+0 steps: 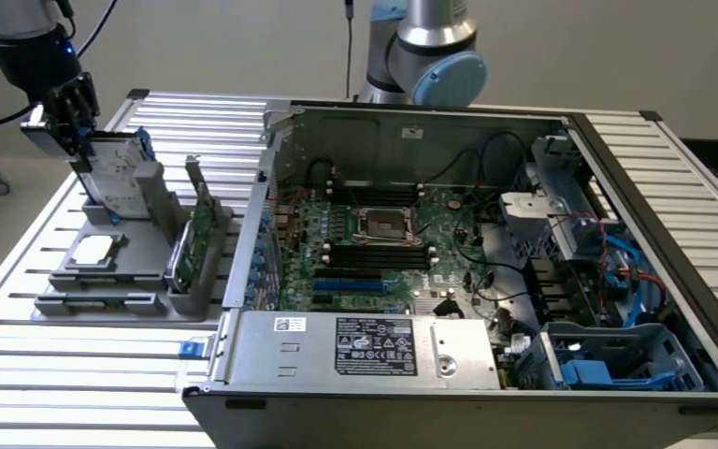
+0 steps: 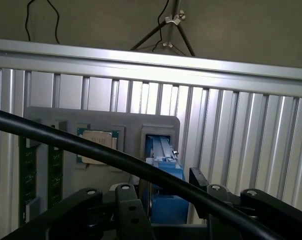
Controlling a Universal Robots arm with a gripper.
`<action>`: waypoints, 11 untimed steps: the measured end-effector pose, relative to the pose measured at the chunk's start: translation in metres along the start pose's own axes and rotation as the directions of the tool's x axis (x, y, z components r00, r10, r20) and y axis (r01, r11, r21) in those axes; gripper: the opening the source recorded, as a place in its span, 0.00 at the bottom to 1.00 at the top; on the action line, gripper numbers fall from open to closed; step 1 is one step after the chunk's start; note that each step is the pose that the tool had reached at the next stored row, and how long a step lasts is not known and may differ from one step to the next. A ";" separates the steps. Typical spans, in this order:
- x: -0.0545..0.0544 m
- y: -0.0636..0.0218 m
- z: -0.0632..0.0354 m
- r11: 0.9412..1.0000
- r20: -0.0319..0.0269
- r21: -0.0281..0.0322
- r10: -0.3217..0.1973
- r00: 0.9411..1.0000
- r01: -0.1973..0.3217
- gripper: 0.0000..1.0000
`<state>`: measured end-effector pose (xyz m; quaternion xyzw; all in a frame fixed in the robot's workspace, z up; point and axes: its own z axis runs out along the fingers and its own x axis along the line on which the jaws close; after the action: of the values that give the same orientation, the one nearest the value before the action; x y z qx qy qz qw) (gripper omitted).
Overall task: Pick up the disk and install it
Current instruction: 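Pick up the disk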
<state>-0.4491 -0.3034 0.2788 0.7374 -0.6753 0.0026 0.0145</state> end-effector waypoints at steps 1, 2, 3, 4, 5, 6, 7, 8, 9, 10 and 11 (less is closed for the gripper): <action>0.000 0.0000 0.0000 1.000 0.000 0.000 0.000 1.000 0.000 0.51; 0.000 0.0001 0.0000 1.000 0.000 0.000 0.000 1.000 0.000 0.51; 0.000 0.0003 0.0000 1.000 0.000 0.000 0.000 1.000 0.000 0.51; 0.000 0.0003 0.0000 1.000 0.000 0.000 0.000 1.000 0.000 0.51; 0.000 0.0004 0.0000 1.000 0.000 0.000 0.000 1.000 0.000 0.48; 0.000 0.0004 0.0000 1.000 0.000 0.000 0.000 1.000 0.000 0.42; 0.000 0.0005 0.0000 1.000 0.000 0.000 0.000 1.000 0.000 0.42; 0.000 0.0005 0.0000 1.000 0.000 0.000 0.000 1.000 0.000 0.42; 0.000 0.0005 0.0000 1.000 0.000 0.000 0.000 1.000 0.000 0.35; 0.000 0.0006 0.0000 1.000 0.000 0.000 0.000 1.000 0.000 0.35; 0.000 0.0006 0.0000 1.000 0.000 0.000 0.000 1.000 0.000 0.35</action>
<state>-0.4497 -0.3034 0.2787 0.7373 -0.6754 0.0026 0.0145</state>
